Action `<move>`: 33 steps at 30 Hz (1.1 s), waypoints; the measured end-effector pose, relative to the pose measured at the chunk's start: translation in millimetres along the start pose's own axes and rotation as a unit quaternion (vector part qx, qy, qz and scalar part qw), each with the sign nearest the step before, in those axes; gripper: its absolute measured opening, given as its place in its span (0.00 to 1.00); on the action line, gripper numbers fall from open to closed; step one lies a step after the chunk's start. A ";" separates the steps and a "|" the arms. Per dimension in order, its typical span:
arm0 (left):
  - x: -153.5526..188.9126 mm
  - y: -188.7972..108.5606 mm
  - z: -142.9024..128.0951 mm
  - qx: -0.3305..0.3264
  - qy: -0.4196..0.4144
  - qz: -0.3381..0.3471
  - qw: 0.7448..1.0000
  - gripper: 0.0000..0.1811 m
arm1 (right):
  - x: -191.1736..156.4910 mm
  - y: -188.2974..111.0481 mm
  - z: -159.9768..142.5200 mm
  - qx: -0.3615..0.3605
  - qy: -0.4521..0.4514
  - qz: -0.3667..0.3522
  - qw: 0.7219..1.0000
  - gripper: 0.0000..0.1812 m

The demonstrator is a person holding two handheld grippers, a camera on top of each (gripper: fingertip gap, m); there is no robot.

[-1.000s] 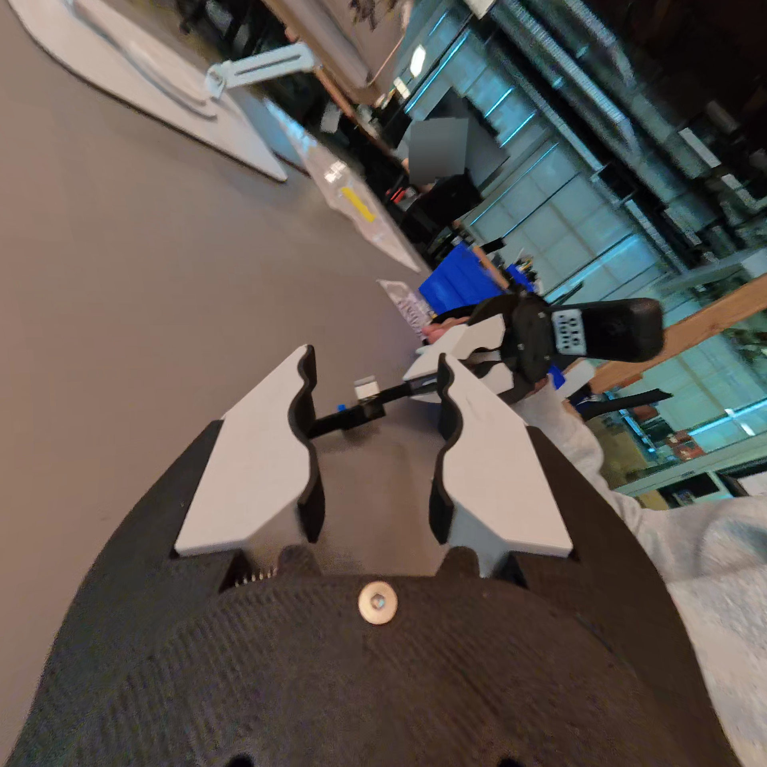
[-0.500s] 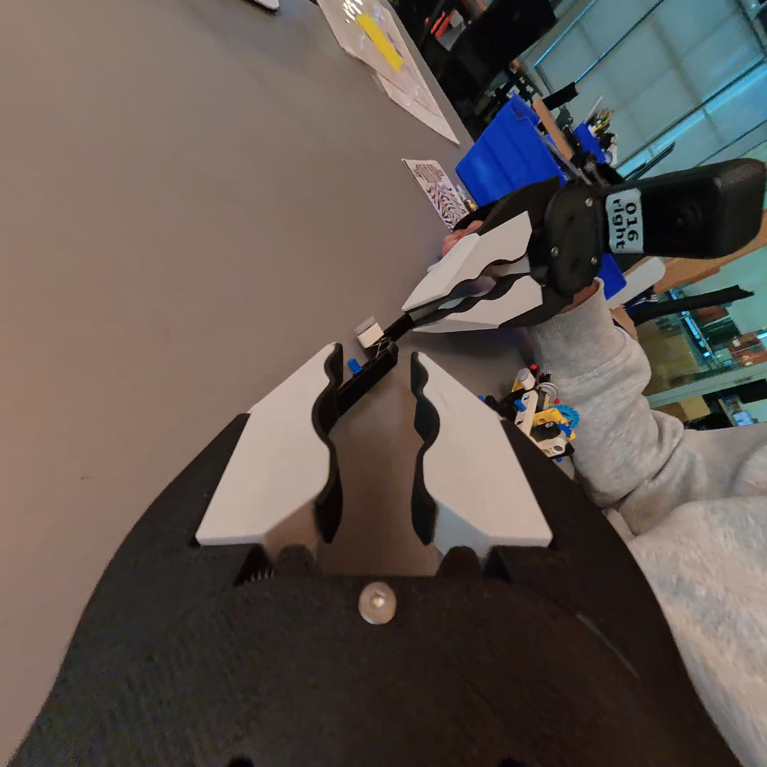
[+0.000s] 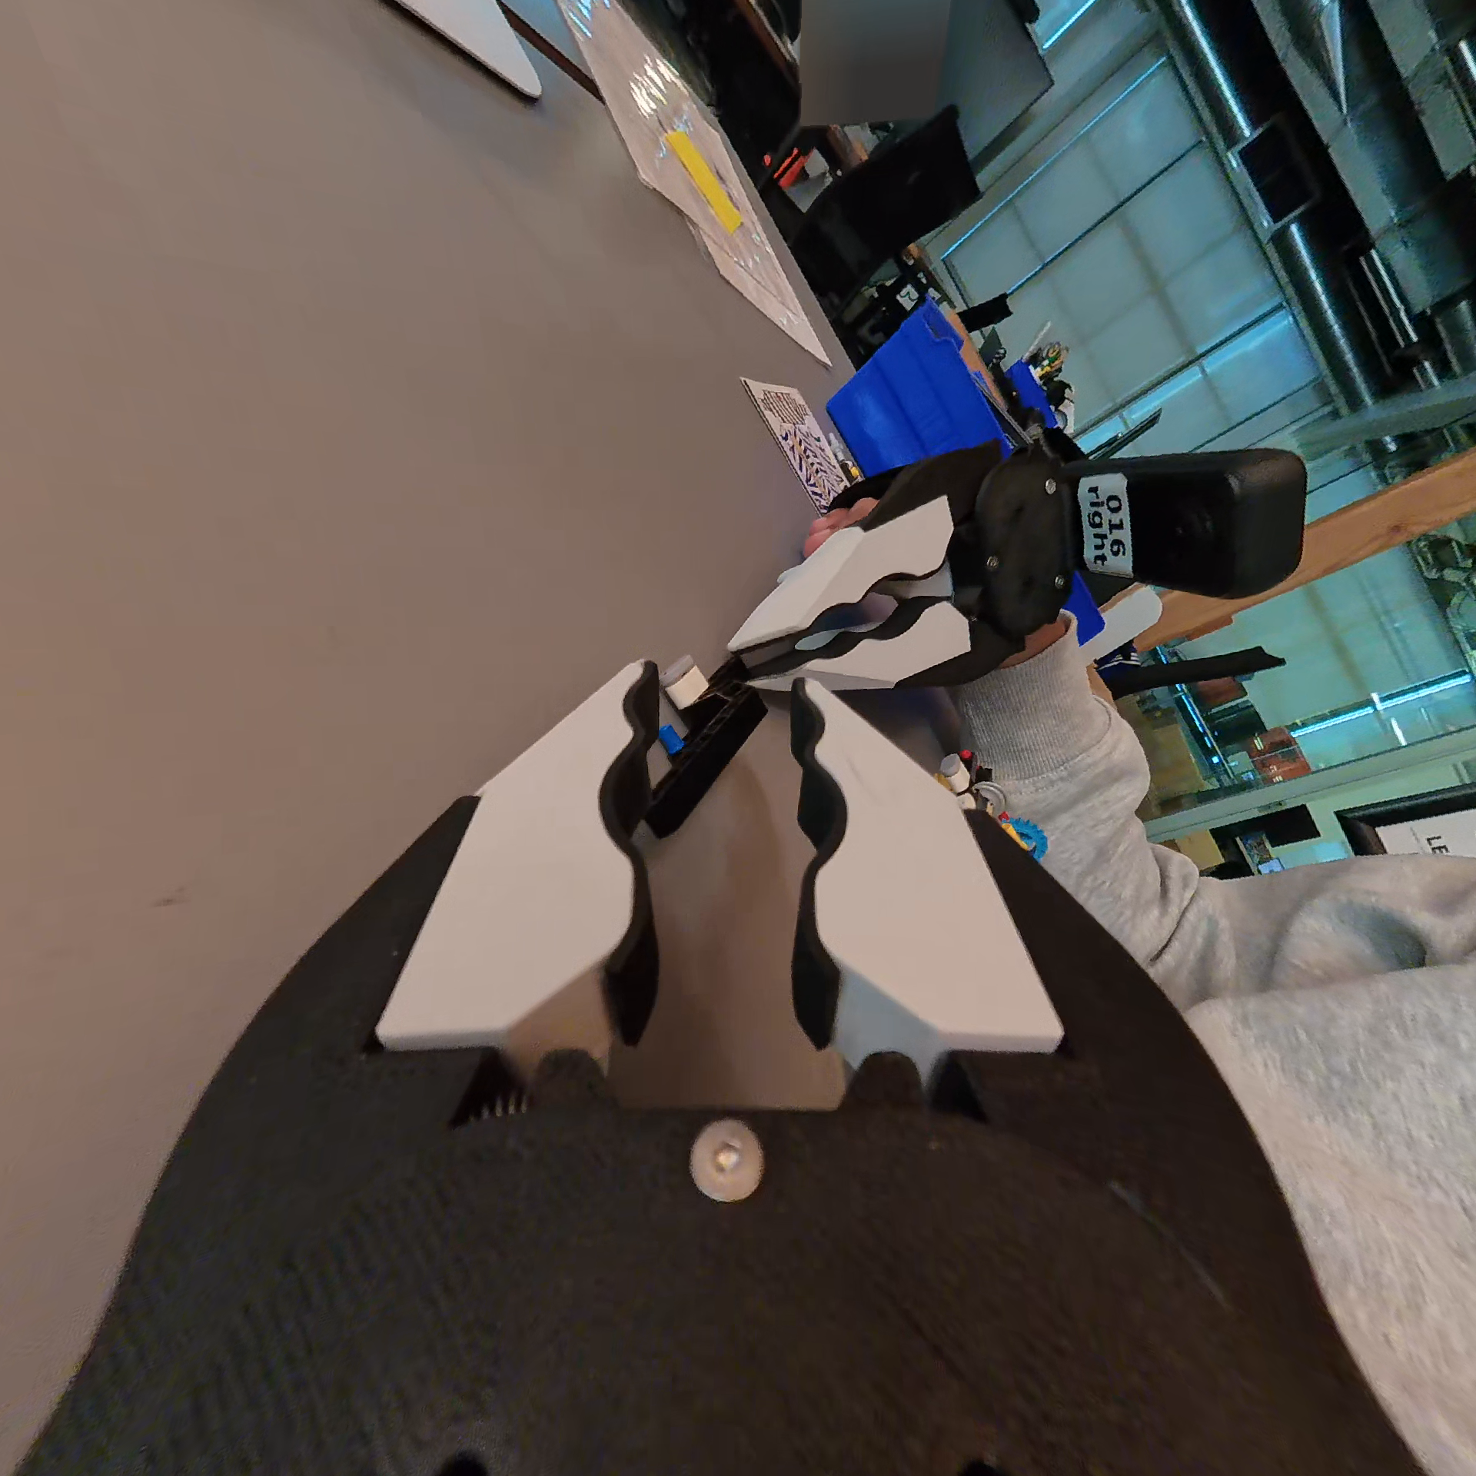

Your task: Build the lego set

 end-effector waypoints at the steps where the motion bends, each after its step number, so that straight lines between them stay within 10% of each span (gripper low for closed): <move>1: -0.3 0.0 0.1 0.000 -0.002 -0.001 1.000 0.17 | -0.6 0.8 -1.3 -0.005 0.000 0.001 1.000 0.04; 33: 9.2 -17.9 25.2 0.104 0.026 -0.029 0.994 0.18 | 10.6 -8.8 9.2 0.041 0.029 -0.023 0.998 0.05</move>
Point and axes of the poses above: each gripper's, where its closed fingertips meet, y out along the fingers, z out of its top, x = y × z across the jaws, the point moved 1 cm from there along -y, back along the fingers, and after that the axes turned 2 degrees about -x, right-handed, at the moved point
